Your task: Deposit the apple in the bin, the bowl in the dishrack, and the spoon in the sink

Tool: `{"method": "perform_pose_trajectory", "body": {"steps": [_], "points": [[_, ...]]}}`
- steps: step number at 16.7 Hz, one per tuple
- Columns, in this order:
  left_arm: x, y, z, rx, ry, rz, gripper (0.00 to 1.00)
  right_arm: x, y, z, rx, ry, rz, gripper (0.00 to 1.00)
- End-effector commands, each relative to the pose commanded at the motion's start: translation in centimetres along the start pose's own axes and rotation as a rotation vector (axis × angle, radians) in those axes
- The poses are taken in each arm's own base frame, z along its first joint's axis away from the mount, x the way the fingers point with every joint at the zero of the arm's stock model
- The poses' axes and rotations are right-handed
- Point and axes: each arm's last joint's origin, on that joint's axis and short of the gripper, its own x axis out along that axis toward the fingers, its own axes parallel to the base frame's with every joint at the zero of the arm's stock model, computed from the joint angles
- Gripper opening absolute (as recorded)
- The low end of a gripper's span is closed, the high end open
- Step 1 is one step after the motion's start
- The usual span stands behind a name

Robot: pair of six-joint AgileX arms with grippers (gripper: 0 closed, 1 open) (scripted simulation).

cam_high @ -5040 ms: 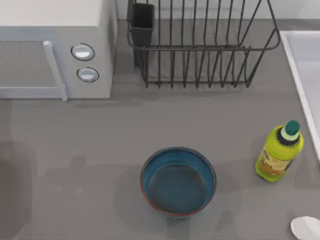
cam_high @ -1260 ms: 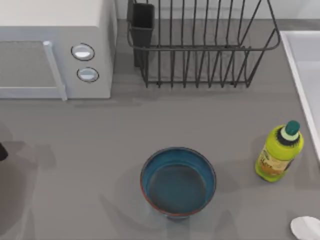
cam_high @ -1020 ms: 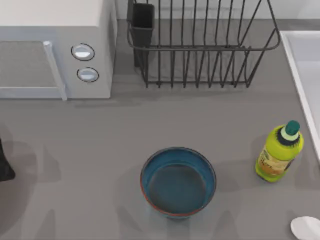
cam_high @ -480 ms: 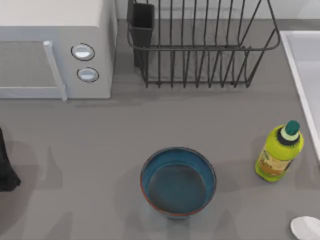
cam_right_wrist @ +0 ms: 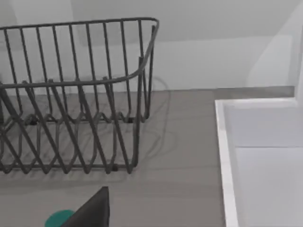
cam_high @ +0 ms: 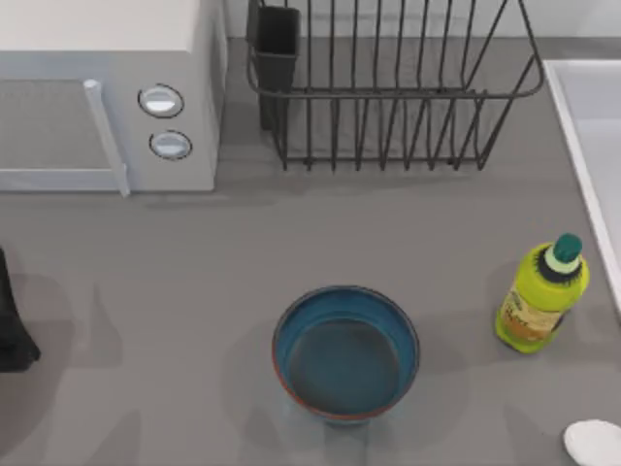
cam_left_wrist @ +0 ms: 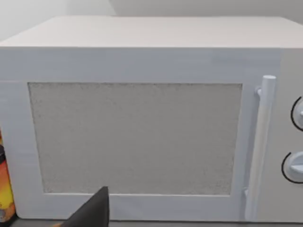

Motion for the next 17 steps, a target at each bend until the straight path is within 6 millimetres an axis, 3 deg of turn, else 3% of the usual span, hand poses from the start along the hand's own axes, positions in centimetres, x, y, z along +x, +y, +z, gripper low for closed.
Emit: {"method": "perform_pose_trajectory", "body": {"steps": [4,8,13,17], "points": [[0.0,0.0,0.0,0.0,0.0,0.0,1.0,1.4,2.9,4.3,0.105,0.276,0.132,1.0],[0.0,0.0,0.0,0.0,0.0,0.0,1.0,5.5,7.7,7.2,0.146,0.68,0.174,1.0],[0.0,0.0,0.0,0.0,0.0,0.0,1.0,10.8,14.6,7.4,0.103,1.102,0.084,1.0],[0.0,0.0,0.0,0.0,0.0,0.0,1.0,14.7,18.7,5.9,0.042,1.317,-0.035,1.0]]}}
